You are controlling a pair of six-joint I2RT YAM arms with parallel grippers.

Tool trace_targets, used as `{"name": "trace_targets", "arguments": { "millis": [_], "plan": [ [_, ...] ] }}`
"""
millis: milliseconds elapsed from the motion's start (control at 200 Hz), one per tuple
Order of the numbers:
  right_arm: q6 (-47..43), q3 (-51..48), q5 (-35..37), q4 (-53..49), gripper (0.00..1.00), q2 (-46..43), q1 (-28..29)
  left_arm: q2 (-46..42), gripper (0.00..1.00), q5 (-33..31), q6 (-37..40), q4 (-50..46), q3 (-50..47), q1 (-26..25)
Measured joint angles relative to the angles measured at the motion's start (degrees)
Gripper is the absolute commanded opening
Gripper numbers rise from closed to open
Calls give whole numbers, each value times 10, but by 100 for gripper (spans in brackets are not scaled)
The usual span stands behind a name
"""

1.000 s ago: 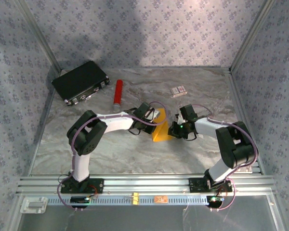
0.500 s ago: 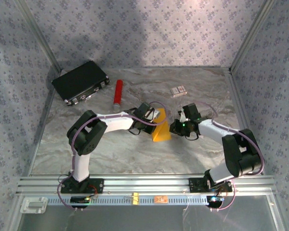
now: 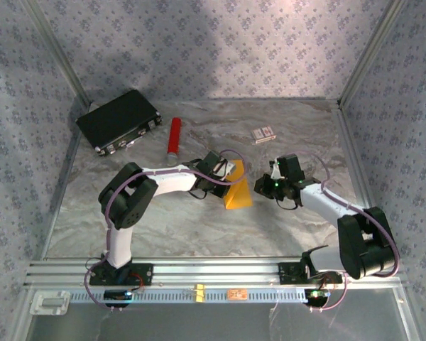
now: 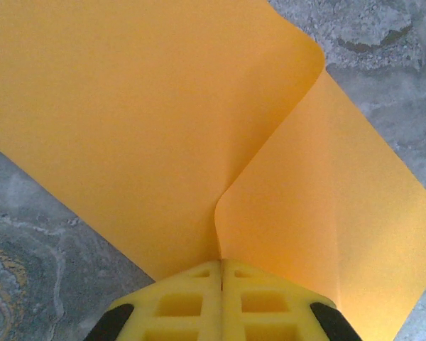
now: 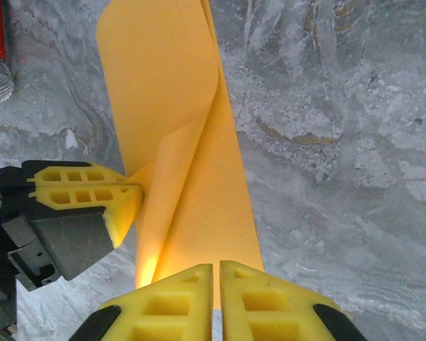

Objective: Fold a paper plane with a square sheet of paper (pick it up from the middle)
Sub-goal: Fold the triangle a second time at the center of the table.

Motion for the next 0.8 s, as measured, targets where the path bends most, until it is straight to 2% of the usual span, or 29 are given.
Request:
{"name": "trace_targets", "arguments": {
  "millis": [340, 800],
  "plan": [
    [30, -11, -19, 54, 10, 9, -3, 1, 6, 0, 0, 0, 0, 0],
    [50, -35, 3, 100, 10, 9, 6, 1, 5, 2, 0, 0, 0, 0]
  ]
}}
